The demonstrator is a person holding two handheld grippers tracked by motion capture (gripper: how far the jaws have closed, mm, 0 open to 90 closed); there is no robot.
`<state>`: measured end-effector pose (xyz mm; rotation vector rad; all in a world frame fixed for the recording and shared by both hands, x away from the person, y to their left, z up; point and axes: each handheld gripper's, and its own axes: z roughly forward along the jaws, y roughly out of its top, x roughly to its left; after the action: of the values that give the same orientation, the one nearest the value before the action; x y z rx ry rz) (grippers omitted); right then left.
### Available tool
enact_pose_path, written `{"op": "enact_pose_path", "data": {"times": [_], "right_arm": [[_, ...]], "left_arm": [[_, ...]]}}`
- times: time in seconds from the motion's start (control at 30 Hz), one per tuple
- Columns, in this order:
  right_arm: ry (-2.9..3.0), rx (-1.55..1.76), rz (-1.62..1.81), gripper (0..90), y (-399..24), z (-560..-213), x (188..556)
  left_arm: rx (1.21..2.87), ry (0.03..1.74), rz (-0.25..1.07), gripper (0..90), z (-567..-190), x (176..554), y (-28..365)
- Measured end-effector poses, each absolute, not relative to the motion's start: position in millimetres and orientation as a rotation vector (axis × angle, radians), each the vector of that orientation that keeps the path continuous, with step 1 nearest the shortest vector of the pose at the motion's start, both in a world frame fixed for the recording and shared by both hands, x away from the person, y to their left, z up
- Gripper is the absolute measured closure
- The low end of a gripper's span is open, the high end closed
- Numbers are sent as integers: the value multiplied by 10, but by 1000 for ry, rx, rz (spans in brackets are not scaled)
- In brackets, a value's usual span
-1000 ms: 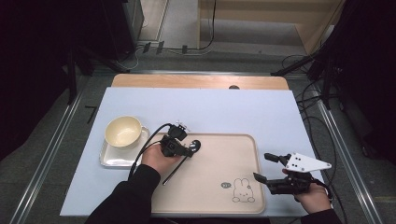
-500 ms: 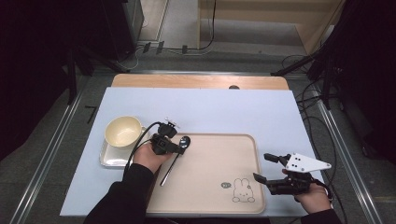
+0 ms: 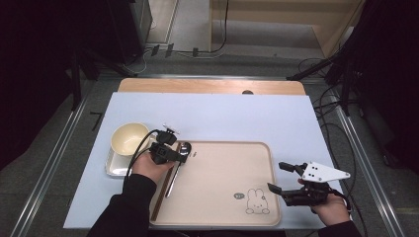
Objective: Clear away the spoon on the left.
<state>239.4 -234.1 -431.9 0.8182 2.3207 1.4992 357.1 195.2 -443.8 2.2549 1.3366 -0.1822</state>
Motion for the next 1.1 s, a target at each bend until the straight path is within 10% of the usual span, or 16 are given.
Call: {"op": "enact_pose_path", "data": {"times": [0.33, 0.73, 1.1], "right_arm": [[2319, 823, 1510, 221, -2341, -4312, 2388], [2315, 827, 1501, 221, -2347, -4316, 2395], [2321, 830, 1498, 221, -2345, -4319, 2400]], "left_arm": [[2220, 1337, -224, 855, -4406, 3568, 2043], [2195, 1279, -236, 536, -4118, 3509, 2103], [2163, 1226, -283, 425, -3897, 3449, 2210]]}}
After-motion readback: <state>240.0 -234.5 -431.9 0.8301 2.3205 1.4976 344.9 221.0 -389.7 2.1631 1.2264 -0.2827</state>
